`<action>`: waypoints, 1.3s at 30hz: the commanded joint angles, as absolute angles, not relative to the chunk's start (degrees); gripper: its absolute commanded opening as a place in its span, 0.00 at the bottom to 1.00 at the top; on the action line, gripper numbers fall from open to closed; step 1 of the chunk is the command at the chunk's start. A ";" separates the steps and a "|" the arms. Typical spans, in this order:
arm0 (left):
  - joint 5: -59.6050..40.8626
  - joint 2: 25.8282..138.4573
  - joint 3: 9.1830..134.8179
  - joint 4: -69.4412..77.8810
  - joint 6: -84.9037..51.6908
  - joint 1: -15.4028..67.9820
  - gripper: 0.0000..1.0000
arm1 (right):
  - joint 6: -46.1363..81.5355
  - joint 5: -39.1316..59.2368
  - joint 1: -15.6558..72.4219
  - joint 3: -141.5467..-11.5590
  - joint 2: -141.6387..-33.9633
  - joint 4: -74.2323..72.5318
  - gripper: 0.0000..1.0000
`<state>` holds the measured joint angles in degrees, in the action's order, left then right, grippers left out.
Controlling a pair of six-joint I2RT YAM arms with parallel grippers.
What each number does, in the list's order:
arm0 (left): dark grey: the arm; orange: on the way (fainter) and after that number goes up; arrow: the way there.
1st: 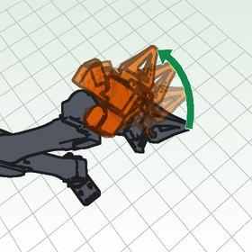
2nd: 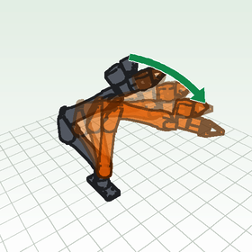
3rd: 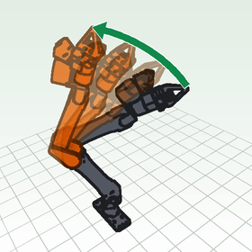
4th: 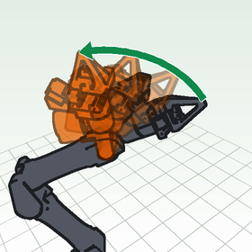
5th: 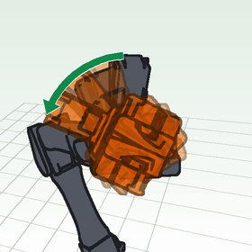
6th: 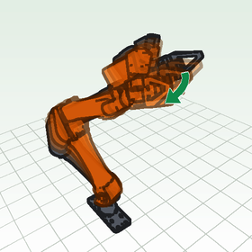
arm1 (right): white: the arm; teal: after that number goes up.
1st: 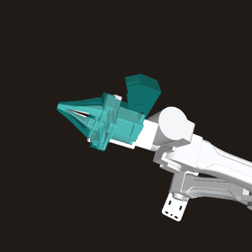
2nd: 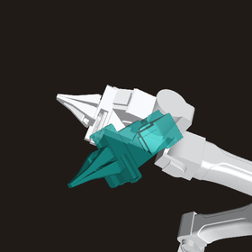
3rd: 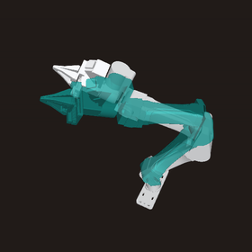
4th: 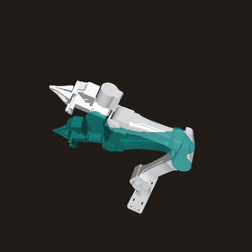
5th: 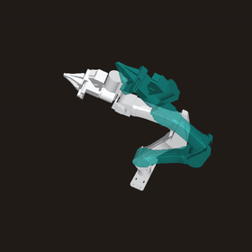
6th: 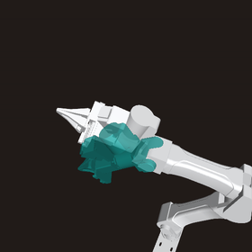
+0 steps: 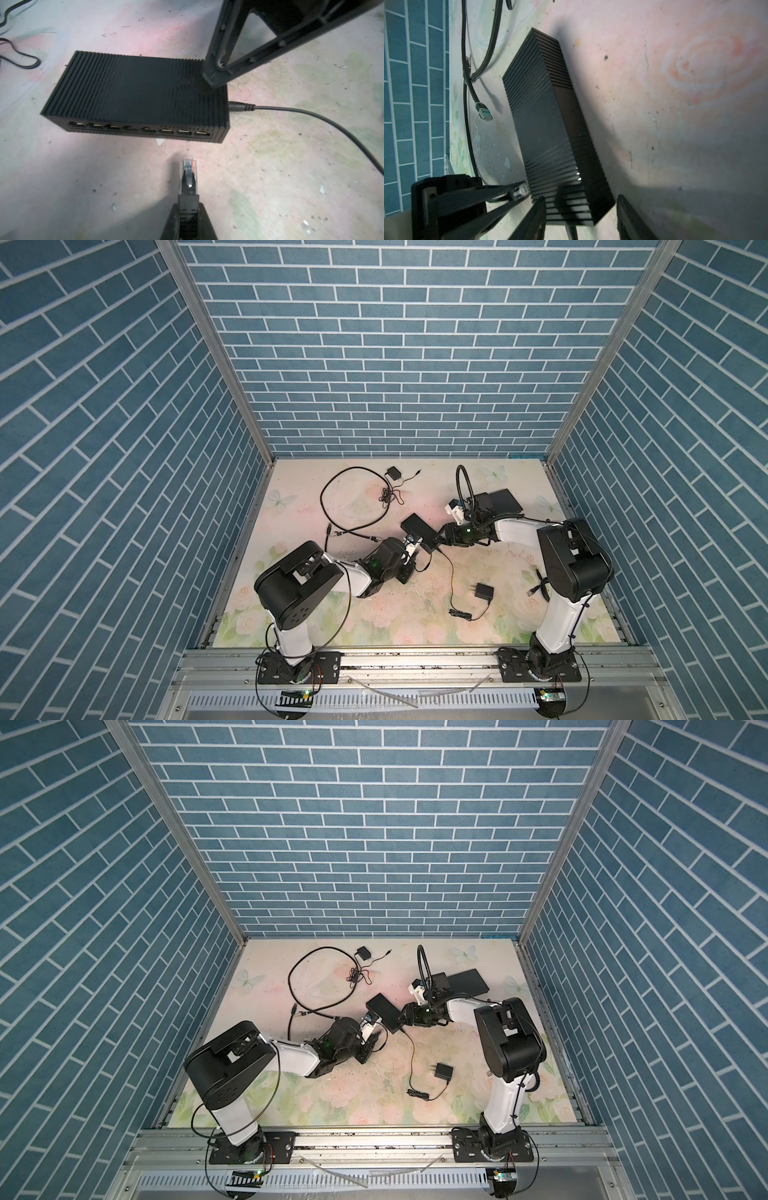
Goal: Insert the plug into the switch port
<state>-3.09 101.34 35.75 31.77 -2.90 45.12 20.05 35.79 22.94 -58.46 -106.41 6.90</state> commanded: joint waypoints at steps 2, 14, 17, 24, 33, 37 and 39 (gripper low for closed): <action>-5.26 102.59 36.40 27.12 -2.97 44.38 0.04 | 17.89 34.61 22.86 -61.72 -106.03 11.51 0.57; -4.57 107.21 42.07 24.78 -1.08 46.14 0.04 | 16.90 35.85 22.83 -67.47 -111.91 11.23 0.58; -3.99 107.30 42.39 24.16 -0.54 46.23 0.04 | 16.32 36.49 22.93 -67.85 -112.67 11.33 0.58; -5.39 107.69 43.00 23.95 -0.08 46.73 0.04 | 15.41 40.02 23.72 -67.48 -113.51 10.96 0.57; -5.27 107.84 42.63 24.43 -0.88 47.81 0.05 | 18.64 39.69 23.91 -64.07 -112.36 9.03 0.54; -1.85 107.24 42.11 25.22 -2.92 47.72 0.05 | 18.38 39.83 23.91 -61.87 -110.78 8.48 0.54; -1.87 107.29 42.46 24.86 -3.52 47.64 0.05 | 18.20 40.40 24.05 -60.84 -110.24 8.03 0.53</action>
<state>-3.55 105.78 42.96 28.14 -1.80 47.55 18.15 38.37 23.14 -63.92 -111.57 6.15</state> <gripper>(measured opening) 0.142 0.532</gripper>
